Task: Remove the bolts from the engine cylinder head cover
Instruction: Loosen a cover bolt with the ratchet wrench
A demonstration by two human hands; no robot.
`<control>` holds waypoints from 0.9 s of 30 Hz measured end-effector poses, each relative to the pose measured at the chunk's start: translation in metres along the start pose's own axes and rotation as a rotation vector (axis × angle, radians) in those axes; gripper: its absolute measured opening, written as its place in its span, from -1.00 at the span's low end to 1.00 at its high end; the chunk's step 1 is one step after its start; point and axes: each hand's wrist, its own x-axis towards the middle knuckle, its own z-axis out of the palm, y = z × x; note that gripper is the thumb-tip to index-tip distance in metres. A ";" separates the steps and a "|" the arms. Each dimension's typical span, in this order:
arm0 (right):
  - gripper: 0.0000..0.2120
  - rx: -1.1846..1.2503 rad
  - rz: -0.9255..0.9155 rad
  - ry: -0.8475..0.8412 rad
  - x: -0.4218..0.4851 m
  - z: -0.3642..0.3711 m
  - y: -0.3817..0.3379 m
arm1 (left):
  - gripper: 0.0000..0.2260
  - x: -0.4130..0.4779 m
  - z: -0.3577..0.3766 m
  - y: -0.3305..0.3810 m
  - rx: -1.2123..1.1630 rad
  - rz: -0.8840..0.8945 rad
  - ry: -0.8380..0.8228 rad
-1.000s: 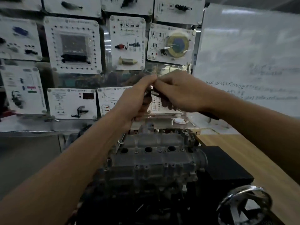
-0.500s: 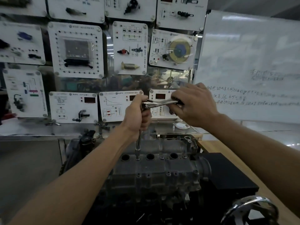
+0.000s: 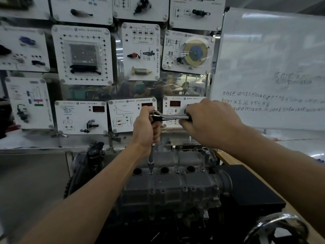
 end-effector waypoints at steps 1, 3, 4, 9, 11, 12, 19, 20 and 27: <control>-0.75 -0.007 -0.017 -0.032 -0.005 -0.009 -0.008 | -0.58 0.000 0.000 0.000 -0.010 -0.002 0.021; -0.82 -0.007 -0.064 -0.120 -0.016 -0.027 -0.025 | -0.53 -0.001 0.000 0.002 -0.003 -0.010 0.063; -0.80 0.000 -0.087 -0.178 -0.021 -0.035 -0.034 | -0.49 -0.002 0.001 0.003 0.004 -0.015 0.076; -0.62 0.013 -0.124 -0.367 -0.030 -0.050 -0.061 | -0.45 -0.007 0.014 0.004 0.102 -0.013 0.132; -0.63 0.021 -0.070 -0.350 -0.027 -0.046 -0.057 | -0.48 -0.008 0.014 0.003 0.124 -0.027 0.144; -0.67 0.012 -0.052 -0.315 -0.024 -0.042 -0.052 | -0.49 -0.007 0.011 0.004 0.114 -0.047 0.134; -0.78 -0.042 -0.149 0.030 0.017 -0.004 0.001 | -0.59 0.010 0.009 0.008 0.139 -0.177 0.043; -0.76 -0.058 -0.183 0.080 0.025 0.001 0.007 | -0.58 0.015 0.010 0.007 0.130 -0.177 0.059; -0.90 0.163 -0.240 0.375 0.051 0.071 0.040 | -0.65 -0.012 0.017 -0.011 0.262 -0.033 -0.188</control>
